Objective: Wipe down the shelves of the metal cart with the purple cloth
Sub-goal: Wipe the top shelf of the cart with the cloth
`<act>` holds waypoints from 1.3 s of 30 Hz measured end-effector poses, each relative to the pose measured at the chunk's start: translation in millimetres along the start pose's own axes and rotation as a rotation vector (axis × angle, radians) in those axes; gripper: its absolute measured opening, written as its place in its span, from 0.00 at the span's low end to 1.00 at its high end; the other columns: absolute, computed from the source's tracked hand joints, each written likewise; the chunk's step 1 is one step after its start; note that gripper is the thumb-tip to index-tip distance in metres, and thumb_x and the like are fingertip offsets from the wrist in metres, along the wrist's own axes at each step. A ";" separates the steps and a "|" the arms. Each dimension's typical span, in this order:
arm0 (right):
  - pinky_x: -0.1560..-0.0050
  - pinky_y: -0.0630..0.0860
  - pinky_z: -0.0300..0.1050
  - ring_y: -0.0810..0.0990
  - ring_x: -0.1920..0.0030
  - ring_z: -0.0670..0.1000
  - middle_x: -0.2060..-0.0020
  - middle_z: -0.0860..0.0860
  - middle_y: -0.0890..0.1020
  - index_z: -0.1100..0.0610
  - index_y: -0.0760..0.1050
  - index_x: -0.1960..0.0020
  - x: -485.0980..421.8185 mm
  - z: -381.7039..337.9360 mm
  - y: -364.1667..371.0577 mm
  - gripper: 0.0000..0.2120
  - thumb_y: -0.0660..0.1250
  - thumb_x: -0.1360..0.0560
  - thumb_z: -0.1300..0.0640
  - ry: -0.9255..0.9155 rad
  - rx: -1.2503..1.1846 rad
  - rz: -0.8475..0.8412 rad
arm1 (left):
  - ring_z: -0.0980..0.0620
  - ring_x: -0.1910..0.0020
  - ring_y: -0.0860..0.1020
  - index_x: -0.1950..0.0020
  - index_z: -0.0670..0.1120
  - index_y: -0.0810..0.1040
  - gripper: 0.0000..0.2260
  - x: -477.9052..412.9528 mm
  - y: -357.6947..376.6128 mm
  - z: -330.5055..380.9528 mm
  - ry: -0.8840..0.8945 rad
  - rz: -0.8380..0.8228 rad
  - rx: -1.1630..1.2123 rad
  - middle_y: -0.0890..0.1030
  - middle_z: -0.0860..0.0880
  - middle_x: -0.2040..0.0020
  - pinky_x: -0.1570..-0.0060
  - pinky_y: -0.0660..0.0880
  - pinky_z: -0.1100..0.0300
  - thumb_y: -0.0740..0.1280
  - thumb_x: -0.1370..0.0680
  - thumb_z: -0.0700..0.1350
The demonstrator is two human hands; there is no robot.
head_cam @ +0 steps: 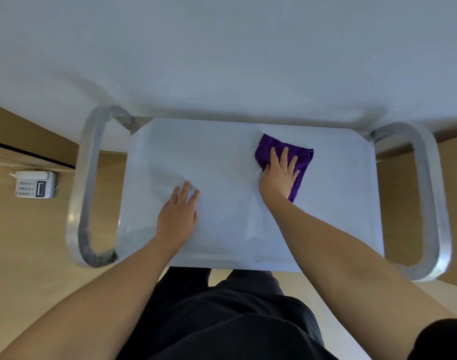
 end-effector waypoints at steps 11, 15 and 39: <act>0.23 0.42 0.55 0.44 0.21 0.57 0.21 0.51 0.51 0.49 0.56 0.22 79.3 -171.7 92.7 0.27 0.58 0.19 0.59 -0.515 0.062 -0.163 | 0.43 0.22 0.55 0.23 0.44 0.58 0.27 -3.8 -4.3 -94.4 -0.015 0.042 0.011 0.53 0.44 0.20 0.32 0.68 0.49 0.62 0.19 0.48; 0.23 0.53 0.56 0.50 0.21 0.55 0.21 0.50 0.55 0.50 0.59 0.23 34.8 -142.7 72.0 0.26 0.57 0.19 0.61 -0.316 0.036 -0.059 | 0.43 0.22 0.54 0.22 0.43 0.59 0.26 -4.6 -3.7 -96.2 0.008 0.037 0.062 0.52 0.45 0.20 0.32 0.67 0.49 0.61 0.19 0.48; 0.24 0.46 0.63 0.46 0.22 0.60 0.21 0.50 0.49 0.44 0.53 0.22 -19.9 -149.3 46.4 0.27 0.53 0.17 0.59 0.094 0.030 0.054 | 0.44 0.22 0.56 0.22 0.44 0.59 0.26 -5.2 -0.6 -103.1 0.017 0.039 0.041 0.53 0.47 0.20 0.34 0.70 0.52 0.61 0.18 0.49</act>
Point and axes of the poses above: each hand's wrist, its own x-axis away from the middle knuckle, its own y-axis out of the palm, z = x × y, the point moved 2 cm from there along -x, towards the middle knuckle
